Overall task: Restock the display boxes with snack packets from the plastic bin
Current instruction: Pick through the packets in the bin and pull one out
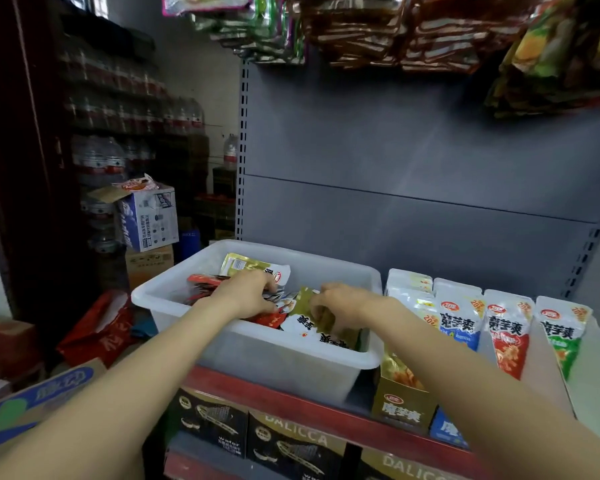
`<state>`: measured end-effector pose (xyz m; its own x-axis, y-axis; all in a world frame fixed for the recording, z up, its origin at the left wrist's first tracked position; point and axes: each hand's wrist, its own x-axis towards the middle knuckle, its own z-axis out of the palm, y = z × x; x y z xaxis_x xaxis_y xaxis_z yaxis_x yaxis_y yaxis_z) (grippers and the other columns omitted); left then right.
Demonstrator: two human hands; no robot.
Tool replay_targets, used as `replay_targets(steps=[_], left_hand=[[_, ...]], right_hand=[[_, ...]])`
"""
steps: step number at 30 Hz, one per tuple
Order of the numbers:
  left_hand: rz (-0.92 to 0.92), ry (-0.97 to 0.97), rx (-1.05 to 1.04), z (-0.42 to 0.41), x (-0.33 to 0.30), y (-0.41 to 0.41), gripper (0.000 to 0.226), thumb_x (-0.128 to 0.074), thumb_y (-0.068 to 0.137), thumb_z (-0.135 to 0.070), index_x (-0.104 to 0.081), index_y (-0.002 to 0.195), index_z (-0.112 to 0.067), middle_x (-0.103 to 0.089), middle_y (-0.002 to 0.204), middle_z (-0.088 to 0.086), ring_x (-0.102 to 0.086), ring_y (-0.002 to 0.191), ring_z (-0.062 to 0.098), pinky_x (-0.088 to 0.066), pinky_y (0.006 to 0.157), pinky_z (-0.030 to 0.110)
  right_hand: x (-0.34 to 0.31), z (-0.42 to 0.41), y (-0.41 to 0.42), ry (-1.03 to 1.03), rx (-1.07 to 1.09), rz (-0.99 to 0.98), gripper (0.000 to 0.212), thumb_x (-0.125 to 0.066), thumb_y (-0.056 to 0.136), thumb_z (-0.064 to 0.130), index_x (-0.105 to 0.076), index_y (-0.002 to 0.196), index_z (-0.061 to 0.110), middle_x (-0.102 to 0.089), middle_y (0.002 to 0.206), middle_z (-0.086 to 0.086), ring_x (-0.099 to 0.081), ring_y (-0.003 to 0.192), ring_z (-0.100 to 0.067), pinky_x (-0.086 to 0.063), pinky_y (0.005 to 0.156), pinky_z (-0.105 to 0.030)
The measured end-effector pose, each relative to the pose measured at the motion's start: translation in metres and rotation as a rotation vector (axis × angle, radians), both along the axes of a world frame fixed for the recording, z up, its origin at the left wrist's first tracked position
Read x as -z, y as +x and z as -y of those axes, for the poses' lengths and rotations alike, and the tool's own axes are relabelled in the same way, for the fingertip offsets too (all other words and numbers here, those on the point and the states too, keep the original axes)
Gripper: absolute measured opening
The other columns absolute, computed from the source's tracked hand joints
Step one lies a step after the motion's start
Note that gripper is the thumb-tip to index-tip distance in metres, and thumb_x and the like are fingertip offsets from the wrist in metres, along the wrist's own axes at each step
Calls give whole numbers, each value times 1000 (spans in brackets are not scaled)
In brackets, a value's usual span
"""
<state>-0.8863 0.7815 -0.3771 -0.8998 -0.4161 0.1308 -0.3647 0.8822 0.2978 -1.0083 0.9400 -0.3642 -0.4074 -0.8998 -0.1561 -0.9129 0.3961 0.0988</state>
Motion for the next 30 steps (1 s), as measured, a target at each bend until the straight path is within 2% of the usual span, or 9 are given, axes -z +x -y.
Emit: replay_targets(steps=[2, 10, 15, 18, 20, 22, 24, 27, 30], left_hand=[[-19, 13, 1, 1, 0, 1, 35, -68, 82, -25, -63, 116, -21, -60, 123, -1, -54, 113, 19, -45, 97, 36], [-24, 45, -10, -1, -3, 1, 35, -69, 82, -25, -62, 117, -19, -60, 125, 1, -54, 115, 19, -44, 99, 35], [-221, 165, -41, -9, -4, 3, 22, -60, 89, -22, -67, 109, -16, -67, 114, 1, -59, 108, 18, -44, 92, 27], [-377, 275, -33, -20, -9, 5, 24, -45, 94, -13, -69, 99, -14, -69, 95, 2, -62, 95, 20, -45, 79, 29], [-486, 518, 10, -29, -16, 6, 34, -37, 93, -4, -68, 91, -16, -70, 91, 2, -64, 90, 21, -51, 79, 32], [-574, 833, 77, -42, -24, 11, 41, -33, 90, 4, -67, 86, -18, -70, 89, 3, -65, 89, 19, -55, 79, 29], [-615, 953, 125, -51, -30, 16, 40, -32, 86, 6, -66, 89, -15, -69, 91, 7, -66, 89, 19, -56, 81, 31], [-691, 825, 131, -63, -34, 20, 24, -44, 94, -1, -63, 89, -15, -70, 86, 2, -67, 77, 7, -57, 70, 24], [-843, 787, 45, -74, -39, 20, 19, -51, 94, -6, -63, 86, -17, -71, 82, 4, -68, 70, 8, -57, 61, 23]], right_hand=[[-2, 0, -1, 16, -28, 4, 39, -78, 72, 14, -58, 104, 22, -44, 114, -1, -47, 107, -22, -49, 82, -38], [-12, 6, 0, 32, -63, -114, 36, -72, 74, 13, -39, 68, 24, -50, 85, 2, -50, 83, -23, -35, 55, -26], [-26, -8, -4, -366, -6, 1, 16, -59, 87, 19, -48, 78, 24, -51, 86, 2, -50, 84, -22, -40, 63, -30], [-27, -14, 3, -618, 16, 188, 29, -59, 91, 19, -43, 67, 19, -47, 70, 3, -46, 72, -20, -38, 62, -30], [-26, -17, 9, -726, 56, 313, 32, -59, 91, 20, -42, 65, 24, -47, 65, 7, -45, 70, -18, -35, 63, -29], [-26, -20, 14, -804, 76, 361, 21, -61, 90, 22, -52, 72, 19, -54, 69, 5, -49, 73, -19, -37, 69, -28], [-27, -25, 19, -887, 98, 368, 11, -63, 89, 23, -60, 86, 13, -65, 84, -3, -57, 82, -22, -42, 76, -29], [-34, -36, 30, -964, 89, 273, 27, -62, 89, 24, -57, 115, 18, -62, 109, -1, -55, 98, -18, -42, 85, -29], [-38, -51, 45, -875, 40, -73, 63, -62, 86, 40, -33, 142, 28, -43, 126, 1, -39, 119, -18, -36, 97, -35]])
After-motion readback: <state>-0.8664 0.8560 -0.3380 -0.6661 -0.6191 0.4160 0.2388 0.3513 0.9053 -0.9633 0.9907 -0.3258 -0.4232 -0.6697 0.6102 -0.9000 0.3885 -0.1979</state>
